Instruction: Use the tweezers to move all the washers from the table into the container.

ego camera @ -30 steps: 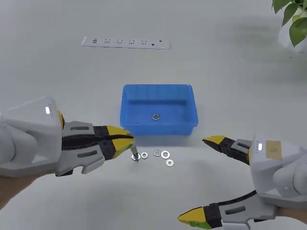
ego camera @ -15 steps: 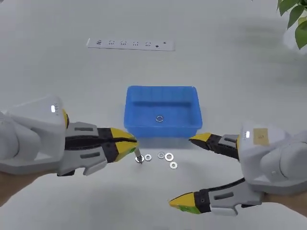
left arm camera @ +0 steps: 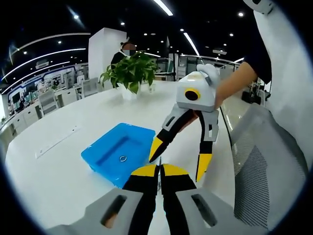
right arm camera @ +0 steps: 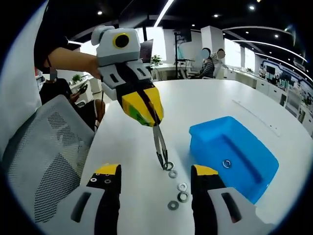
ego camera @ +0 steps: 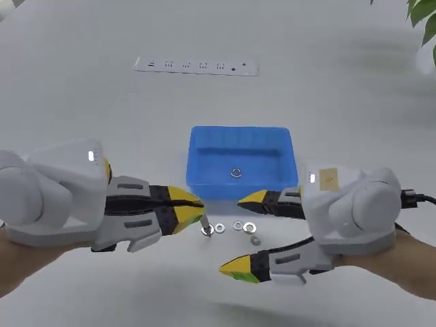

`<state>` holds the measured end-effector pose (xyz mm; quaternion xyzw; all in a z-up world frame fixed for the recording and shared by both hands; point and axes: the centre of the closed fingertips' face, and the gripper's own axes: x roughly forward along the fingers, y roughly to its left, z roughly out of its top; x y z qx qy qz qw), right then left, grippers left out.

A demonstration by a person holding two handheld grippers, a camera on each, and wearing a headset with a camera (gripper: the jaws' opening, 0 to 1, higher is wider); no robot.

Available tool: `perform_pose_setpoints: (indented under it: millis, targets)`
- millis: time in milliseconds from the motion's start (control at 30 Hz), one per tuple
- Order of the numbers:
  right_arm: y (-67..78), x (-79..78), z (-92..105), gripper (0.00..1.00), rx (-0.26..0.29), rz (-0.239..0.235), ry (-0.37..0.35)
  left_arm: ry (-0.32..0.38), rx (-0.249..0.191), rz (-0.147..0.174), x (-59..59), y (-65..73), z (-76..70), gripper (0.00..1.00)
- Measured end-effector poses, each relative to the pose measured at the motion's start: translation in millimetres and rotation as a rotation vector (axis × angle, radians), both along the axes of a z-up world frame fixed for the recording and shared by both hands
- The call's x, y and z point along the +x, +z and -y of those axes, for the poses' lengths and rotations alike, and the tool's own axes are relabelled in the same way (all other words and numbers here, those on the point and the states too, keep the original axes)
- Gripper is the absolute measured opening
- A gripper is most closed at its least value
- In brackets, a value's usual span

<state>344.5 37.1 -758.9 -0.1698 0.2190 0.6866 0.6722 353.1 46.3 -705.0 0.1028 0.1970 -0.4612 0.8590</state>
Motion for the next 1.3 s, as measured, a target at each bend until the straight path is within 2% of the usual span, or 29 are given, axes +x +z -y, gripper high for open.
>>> perform_pose_setpoints:
  millis: [167, 267, 300, 567, 667, 767, 1000, 1100, 1233, 1300]
  targets:
    - [-4.1, 2.1, -15.3, 0.50, -0.005, -0.002, 0.054, -0.011, 0.001, -0.004, -1.0, 0.5, 2.3, 0.05]
    - [-4.9, -1.4, -21.2, 0.40, 0.000, -0.054, 0.101, -0.022, 0.015, -0.001, -1.3, 1.0, 4.2, 0.05]
    - [-5.4, 1.1, -22.8, 0.37, -0.003, -0.056, 0.107, -0.027, 0.018, -0.001, -1.4, 1.2, 5.5, 0.05]
    - [-5.1, 4.0, -25.6, 0.21, -0.019, -0.026, 0.151, -0.031, 0.011, -0.004, 0.4, 2.3, 12.2, 0.05]
    - [-7.1, 2.7, -24.8, 0.16, -0.032, 0.001, 0.179, -0.035, 0.013, -0.003, 0.8, 2.4, 14.0, 0.06]
    - [-8.7, 3.5, -25.0, 0.13, -0.041, 0.041, 0.195, -0.042, 0.015, -0.004, 1.0, 2.3, 15.4, 0.06]
    - [-9.1, 3.0, -24.6, 0.11, -0.044, 0.079, 0.213, -0.040, 0.032, 0.001, 0.5, 2.8, 17.3, 0.06]
    - [-8.9, 3.1, -25.0, 0.11, -0.033, 0.066, 0.198, -0.010, 0.011, -0.023, 0.4, 2.3, 14.8, 0.06]
    - [-8.8, 2.7, -25.5, 0.11, -0.028, 0.074, 0.189, 0.012, 0.005, -0.027, -0.4, 2.3, 12.4, 0.06]
    - [-8.5, 1.9, -25.5, 0.11, -0.028, 0.077, 0.190, 0.013, -0.009, -0.040, -3.1, 3.3, 12.9, 0.10]
